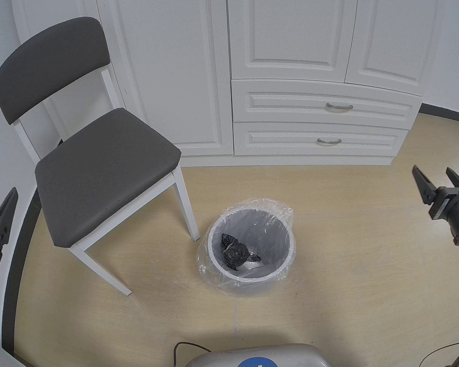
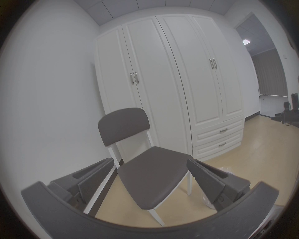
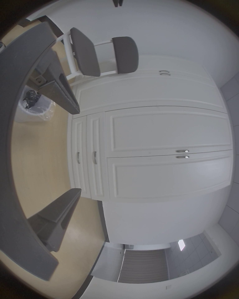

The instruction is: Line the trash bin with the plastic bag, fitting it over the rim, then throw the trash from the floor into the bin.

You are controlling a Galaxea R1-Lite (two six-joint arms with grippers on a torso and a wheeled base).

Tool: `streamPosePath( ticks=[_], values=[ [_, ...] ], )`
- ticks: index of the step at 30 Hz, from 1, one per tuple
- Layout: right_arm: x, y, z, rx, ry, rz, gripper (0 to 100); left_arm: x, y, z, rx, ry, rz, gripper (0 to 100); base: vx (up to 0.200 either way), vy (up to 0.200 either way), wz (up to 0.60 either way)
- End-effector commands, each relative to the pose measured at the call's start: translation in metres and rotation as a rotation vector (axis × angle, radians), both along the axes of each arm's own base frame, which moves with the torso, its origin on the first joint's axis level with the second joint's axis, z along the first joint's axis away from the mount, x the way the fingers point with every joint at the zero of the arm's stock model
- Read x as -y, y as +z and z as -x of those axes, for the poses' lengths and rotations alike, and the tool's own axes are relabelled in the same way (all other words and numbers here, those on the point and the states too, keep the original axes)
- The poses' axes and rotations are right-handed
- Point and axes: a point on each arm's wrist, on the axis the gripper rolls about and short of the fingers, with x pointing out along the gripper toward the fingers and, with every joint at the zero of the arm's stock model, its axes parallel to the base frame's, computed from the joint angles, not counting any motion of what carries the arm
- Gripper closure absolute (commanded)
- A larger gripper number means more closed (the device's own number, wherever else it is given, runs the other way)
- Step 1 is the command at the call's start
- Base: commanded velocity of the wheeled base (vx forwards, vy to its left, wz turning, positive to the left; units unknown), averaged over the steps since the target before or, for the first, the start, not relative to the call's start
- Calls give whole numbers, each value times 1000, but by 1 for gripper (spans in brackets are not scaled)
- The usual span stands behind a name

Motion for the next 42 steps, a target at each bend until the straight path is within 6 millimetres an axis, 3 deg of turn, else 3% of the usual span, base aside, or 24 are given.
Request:
streamPosePath(
  ticks=[1,3,4,5,9,22,29,37,42],
  values=[
    [19,53,81,178,-31,-40,0,-7,15,39,168,26,20,0,0,0,0],
    [27,64,101,174,-76,-39,0,-7,16,44,190,15,41,0,0,0,0],
    [27,64,101,174,-76,-39,0,-7,16,44,190,15,41,0,0,0,0],
    [34,69,118,159,-122,-31,0,-8,17,50,212,8,59,0,0,0,0],
    [41,65,148,163,-165,-52,0,-9,20,62,263,7,66,0,0,0,0],
    [46,36,210,330,-217,-116,0,-10,15,73,274,-53,187,0,0,0,0],
    [45,6,247,344,-251,-106,0,-12,2,95,298,-48,191,0,0,0,0],
    [47,9,255,375,-368,-222,0,-18,5,142,398,9,205,0,0,0,0],
    [49,20,266,431,-429,-268,0,-18,-4,172,386,104,209,0,0,0,0]
  ],
)
